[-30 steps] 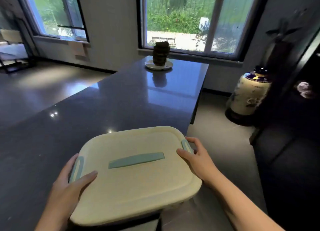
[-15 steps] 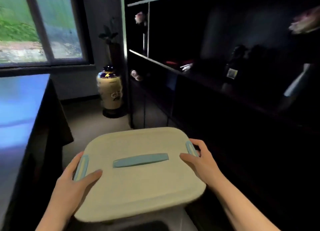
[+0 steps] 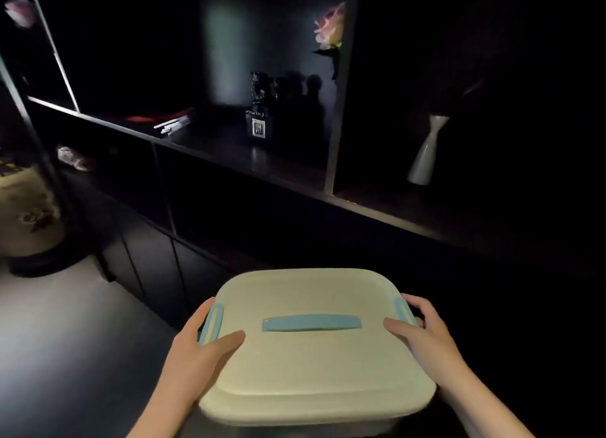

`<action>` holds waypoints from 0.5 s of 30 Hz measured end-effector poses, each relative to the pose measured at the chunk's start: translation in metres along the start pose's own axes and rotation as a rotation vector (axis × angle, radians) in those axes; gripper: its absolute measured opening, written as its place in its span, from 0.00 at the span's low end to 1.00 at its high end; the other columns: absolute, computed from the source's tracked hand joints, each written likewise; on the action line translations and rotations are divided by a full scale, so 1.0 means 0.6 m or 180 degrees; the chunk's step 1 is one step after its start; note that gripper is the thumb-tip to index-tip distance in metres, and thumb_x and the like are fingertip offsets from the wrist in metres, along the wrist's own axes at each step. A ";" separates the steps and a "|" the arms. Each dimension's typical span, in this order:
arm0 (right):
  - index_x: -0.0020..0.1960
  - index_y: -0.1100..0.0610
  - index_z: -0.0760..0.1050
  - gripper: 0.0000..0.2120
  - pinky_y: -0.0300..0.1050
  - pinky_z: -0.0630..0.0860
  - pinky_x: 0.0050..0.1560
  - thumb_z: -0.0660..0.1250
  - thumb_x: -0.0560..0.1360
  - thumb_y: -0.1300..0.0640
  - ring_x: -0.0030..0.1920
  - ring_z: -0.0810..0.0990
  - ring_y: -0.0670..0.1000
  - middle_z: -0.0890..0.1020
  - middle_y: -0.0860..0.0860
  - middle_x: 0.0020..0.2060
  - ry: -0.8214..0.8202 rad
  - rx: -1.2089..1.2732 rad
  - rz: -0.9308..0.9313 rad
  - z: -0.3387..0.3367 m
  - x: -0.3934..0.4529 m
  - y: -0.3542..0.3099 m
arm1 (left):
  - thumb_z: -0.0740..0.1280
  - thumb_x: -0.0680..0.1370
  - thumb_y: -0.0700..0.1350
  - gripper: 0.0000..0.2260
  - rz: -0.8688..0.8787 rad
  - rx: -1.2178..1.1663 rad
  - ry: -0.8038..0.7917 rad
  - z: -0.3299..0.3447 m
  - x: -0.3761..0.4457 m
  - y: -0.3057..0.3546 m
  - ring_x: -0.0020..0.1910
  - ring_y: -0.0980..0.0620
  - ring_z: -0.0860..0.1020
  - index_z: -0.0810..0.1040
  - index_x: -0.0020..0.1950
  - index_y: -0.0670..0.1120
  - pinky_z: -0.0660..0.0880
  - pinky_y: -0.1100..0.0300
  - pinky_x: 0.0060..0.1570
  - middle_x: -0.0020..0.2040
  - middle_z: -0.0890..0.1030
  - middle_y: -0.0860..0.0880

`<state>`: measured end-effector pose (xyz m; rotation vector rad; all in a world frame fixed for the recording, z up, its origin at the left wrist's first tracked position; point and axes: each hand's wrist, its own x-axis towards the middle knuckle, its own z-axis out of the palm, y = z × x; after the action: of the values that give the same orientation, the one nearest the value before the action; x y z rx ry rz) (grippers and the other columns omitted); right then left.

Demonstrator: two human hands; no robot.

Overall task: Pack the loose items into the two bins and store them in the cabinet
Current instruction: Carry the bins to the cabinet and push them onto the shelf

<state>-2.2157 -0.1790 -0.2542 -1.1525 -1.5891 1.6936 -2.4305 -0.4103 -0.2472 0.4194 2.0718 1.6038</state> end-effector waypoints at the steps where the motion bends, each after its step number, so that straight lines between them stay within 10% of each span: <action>1: 0.59 0.50 0.72 0.21 0.56 0.80 0.47 0.72 0.71 0.66 0.42 0.85 0.59 0.83 0.59 0.47 0.0088 0.0024 0.0020 -0.006 0.002 0.006 | 0.74 0.71 0.40 0.28 -0.0017 0.0045 -0.0089 0.008 0.013 0.001 0.46 0.58 0.78 0.69 0.67 0.57 0.73 0.65 0.39 0.51 0.76 0.57; 10: 0.61 0.47 0.70 0.23 0.52 0.80 0.48 0.72 0.72 0.63 0.47 0.85 0.55 0.83 0.53 0.50 0.0690 0.0225 0.0076 0.020 0.039 0.036 | 0.75 0.68 0.48 0.32 0.0135 0.0716 -0.0726 0.040 0.184 0.028 0.57 0.49 0.76 0.67 0.69 0.59 0.74 0.49 0.58 0.60 0.76 0.53; 15: 0.66 0.50 0.69 0.24 0.55 0.79 0.55 0.73 0.73 0.59 0.50 0.83 0.53 0.82 0.49 0.51 0.1084 0.0002 0.0113 0.068 0.102 0.050 | 0.74 0.69 0.48 0.32 0.0206 0.0962 -0.1019 0.062 0.304 0.037 0.51 0.49 0.79 0.65 0.71 0.56 0.77 0.50 0.53 0.57 0.77 0.50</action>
<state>-2.2757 -0.1527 -0.2993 -1.3908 -1.3630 1.4259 -2.5637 -0.2798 -0.2672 0.7993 2.0654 1.1651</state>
